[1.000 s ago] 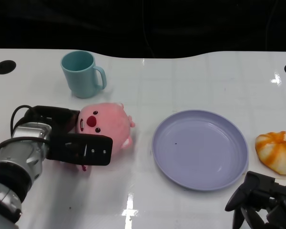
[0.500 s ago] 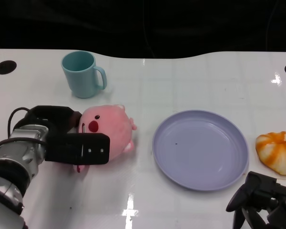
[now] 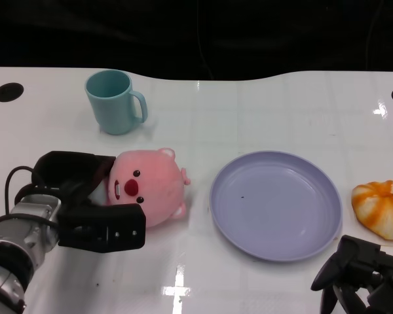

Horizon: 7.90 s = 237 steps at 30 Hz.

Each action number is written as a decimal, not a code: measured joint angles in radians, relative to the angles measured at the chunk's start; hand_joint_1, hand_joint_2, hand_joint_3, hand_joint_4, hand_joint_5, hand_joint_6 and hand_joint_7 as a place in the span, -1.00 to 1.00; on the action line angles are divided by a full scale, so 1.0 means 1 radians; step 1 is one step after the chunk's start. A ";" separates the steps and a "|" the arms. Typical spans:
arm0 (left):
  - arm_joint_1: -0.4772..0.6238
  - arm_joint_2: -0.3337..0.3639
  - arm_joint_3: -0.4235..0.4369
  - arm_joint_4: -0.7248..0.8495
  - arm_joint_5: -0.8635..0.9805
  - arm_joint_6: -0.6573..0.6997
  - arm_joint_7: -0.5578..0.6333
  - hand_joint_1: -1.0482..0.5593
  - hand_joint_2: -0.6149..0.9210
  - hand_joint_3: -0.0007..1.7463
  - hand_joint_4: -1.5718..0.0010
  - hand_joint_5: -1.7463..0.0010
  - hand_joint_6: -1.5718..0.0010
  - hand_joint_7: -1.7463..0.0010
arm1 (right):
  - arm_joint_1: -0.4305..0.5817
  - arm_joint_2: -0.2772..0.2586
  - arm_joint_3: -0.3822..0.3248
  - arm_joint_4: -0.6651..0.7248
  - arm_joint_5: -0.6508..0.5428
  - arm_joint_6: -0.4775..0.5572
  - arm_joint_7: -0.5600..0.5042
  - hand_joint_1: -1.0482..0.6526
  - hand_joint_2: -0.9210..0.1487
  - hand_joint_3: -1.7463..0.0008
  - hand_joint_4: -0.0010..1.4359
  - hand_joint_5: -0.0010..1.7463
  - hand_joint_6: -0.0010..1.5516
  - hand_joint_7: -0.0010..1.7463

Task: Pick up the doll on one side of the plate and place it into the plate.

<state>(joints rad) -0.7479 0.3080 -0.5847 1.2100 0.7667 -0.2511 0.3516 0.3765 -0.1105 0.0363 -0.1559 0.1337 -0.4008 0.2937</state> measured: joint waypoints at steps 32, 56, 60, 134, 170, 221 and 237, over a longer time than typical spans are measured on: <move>0.158 0.086 0.189 -0.462 -0.128 -0.061 -0.004 0.14 0.43 0.35 -0.17 -1.00 0.07 -1.00 | 0.001 -0.003 -0.011 -0.002 0.014 0.023 0.001 -0.58 -0.72 0.15 0.09 0.87 -0.05 0.49; 0.108 -0.051 0.194 -0.663 -0.129 0.083 -0.200 0.06 0.40 0.34 -0.20 -1.00 0.08 -1.00 | 0.000 -0.002 -0.004 -0.005 0.009 0.025 0.001 -0.60 -0.81 0.25 0.09 0.86 -0.07 0.51; 0.087 -0.089 0.170 -0.658 -0.111 0.087 -0.201 0.07 0.43 0.29 -0.18 -1.00 0.14 -1.00 | 0.001 -0.002 0.000 -0.006 0.009 0.025 0.000 -0.59 -0.83 0.27 0.10 0.85 -0.06 0.51; -0.051 -0.235 -0.022 -0.650 -0.062 0.181 -0.519 -1.00 1.00 -0.51 0.99 1.00 0.99 1.00 | 0.024 0.006 0.038 -0.051 -0.022 0.026 -0.016 -0.53 -0.81 0.25 0.04 0.89 -0.11 0.56; 0.460 -0.016 0.320 -1.097 -0.435 -0.158 -0.604 -0.40 0.99 -0.86 0.60 0.19 0.37 0.87 | 0.026 -0.003 0.011 -0.090 -0.008 0.072 -0.010 -0.39 -0.46 -0.18 0.00 0.96 -0.17 0.63; 1.017 -0.208 0.559 -1.663 -1.333 0.744 -0.584 0.04 0.39 0.47 0.03 -1.00 0.18 -0.78 | 0.050 -0.006 0.012 -0.197 -0.019 0.118 -0.014 -0.16 -0.20 -0.49 -0.05 1.00 -0.22 0.71; 0.998 -0.199 0.562 -1.596 -1.270 0.712 -0.598 0.02 0.31 0.52 0.03 -1.00 0.14 -0.74 | 0.065 -0.008 0.004 -0.202 0.001 0.145 -0.006 -0.15 -0.13 -0.55 -0.02 1.00 -0.21 0.72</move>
<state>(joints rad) 0.2504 0.1093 -0.0229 -0.3862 -0.5038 0.4606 -0.2460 0.4414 -0.1181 0.0406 -0.3579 0.1351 -0.2560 0.2880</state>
